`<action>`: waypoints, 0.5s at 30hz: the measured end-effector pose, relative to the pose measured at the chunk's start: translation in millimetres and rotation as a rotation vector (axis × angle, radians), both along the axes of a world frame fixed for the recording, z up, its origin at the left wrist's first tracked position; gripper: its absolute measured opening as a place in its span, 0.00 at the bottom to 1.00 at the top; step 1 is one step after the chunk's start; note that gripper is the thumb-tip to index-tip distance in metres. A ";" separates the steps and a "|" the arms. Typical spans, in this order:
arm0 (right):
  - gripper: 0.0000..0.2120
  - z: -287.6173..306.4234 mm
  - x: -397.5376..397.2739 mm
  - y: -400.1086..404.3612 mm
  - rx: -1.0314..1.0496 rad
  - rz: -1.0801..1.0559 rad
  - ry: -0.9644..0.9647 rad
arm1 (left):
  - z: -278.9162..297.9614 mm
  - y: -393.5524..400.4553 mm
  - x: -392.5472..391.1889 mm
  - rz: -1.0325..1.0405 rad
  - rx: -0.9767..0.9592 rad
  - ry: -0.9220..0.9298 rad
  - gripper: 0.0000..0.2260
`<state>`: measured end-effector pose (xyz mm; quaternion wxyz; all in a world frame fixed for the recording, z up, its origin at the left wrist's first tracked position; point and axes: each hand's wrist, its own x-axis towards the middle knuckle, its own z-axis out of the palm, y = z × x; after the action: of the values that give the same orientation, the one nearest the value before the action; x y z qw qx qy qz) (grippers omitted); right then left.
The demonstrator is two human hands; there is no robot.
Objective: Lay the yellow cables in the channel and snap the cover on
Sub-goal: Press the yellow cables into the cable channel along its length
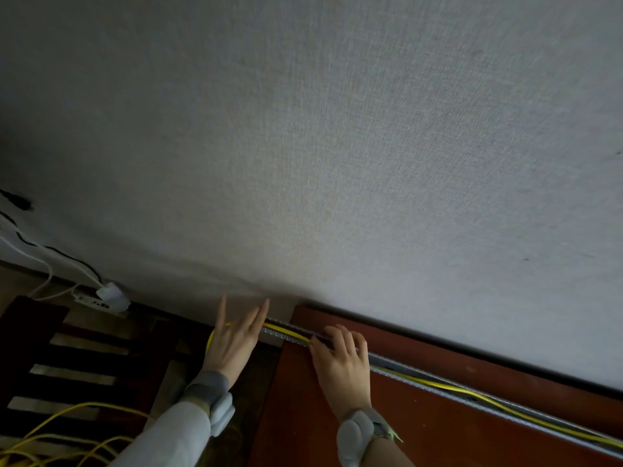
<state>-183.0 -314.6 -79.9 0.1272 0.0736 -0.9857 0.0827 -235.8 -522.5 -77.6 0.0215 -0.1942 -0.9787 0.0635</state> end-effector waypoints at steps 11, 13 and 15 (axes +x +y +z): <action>0.04 29.3 3.0 10.5 -0.255 -0.043 -0.105 | 29.7 62.5 22.9 -0.240 0.158 -0.077 0.42; 0.04 40.9 7.7 27.2 -0.387 -0.140 -0.103 | 36.9 81.9 29.5 -0.268 0.179 -0.087 0.39; 0.06 47.8 8.6 39.0 -0.451 -0.209 -0.137 | 40.9 91.5 33.7 -0.259 0.204 -0.088 0.37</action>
<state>-174.4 -275.6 -32.0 0.0810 -0.0648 -0.9509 0.2916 -202.0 -431.0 -36.7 0.0064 -0.3181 -0.9468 -0.0478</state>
